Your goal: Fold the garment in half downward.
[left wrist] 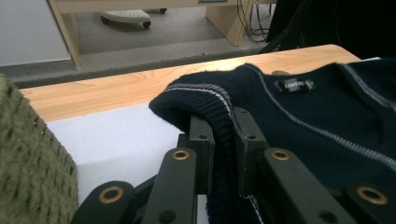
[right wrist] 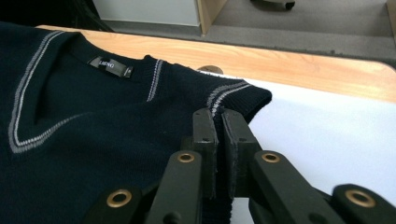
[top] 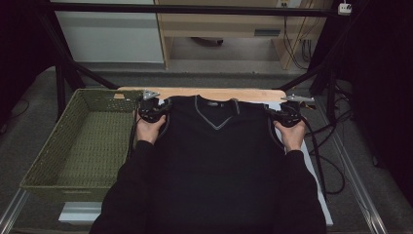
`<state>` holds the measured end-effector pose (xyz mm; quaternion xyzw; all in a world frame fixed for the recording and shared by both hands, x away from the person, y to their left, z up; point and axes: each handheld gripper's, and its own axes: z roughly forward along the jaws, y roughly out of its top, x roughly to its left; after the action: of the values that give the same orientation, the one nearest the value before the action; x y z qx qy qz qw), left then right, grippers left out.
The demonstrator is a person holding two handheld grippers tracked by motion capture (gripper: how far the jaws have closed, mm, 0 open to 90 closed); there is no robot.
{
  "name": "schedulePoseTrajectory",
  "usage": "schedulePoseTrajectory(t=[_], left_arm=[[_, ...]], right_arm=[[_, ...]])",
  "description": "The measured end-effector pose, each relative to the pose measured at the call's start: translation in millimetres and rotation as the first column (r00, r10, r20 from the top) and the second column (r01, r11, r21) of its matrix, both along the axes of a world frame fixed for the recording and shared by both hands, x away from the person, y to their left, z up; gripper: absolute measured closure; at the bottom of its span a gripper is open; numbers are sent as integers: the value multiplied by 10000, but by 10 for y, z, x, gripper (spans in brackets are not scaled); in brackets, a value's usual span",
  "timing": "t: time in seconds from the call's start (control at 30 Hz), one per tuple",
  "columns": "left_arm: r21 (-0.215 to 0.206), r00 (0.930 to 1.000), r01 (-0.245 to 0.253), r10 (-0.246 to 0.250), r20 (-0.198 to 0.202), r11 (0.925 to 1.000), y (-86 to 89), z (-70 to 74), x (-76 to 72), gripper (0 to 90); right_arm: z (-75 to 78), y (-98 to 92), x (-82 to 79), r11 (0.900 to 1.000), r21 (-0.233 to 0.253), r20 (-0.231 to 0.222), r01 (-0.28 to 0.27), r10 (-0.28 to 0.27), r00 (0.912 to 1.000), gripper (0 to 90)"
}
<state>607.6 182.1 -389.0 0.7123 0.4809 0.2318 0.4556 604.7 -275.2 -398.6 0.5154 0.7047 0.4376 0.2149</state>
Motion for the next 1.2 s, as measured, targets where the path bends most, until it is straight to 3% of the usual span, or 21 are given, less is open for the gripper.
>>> schedulePoseTrajectory(t=[0.3,0.57,0.63,0.93,1.07,1.2], left_arm=[[-339,9974,718,-718,24,9968,49,147,-478,794],[-357,9914,1304,-1309,-97,9908,88,184,-1085,794],[-716,9887,1494,-1501,-42,9862,104,180,-1249,793],[-516,9820,1863,-1876,-217,9811,264,28,-1824,792],[-481,9768,2067,-2089,-469,9772,287,-67,-1987,792],[-466,9713,2242,-2271,-712,9734,312,-164,-2155,792]], right_arm=[[150,-23,-403,9979,-124,177,-631,633,9978,848],[239,-55,-886,9945,143,571,-1042,1032,9930,848],[254,-72,-1042,9935,141,633,-1133,1122,9917,848],[222,-157,-1769,9884,260,649,-1494,1475,9869,847],[145,-139,-1982,9852,292,556,-1690,1672,9844,847],[13,-101,-2154,9821,287,143,-1860,1857,9825,847]])
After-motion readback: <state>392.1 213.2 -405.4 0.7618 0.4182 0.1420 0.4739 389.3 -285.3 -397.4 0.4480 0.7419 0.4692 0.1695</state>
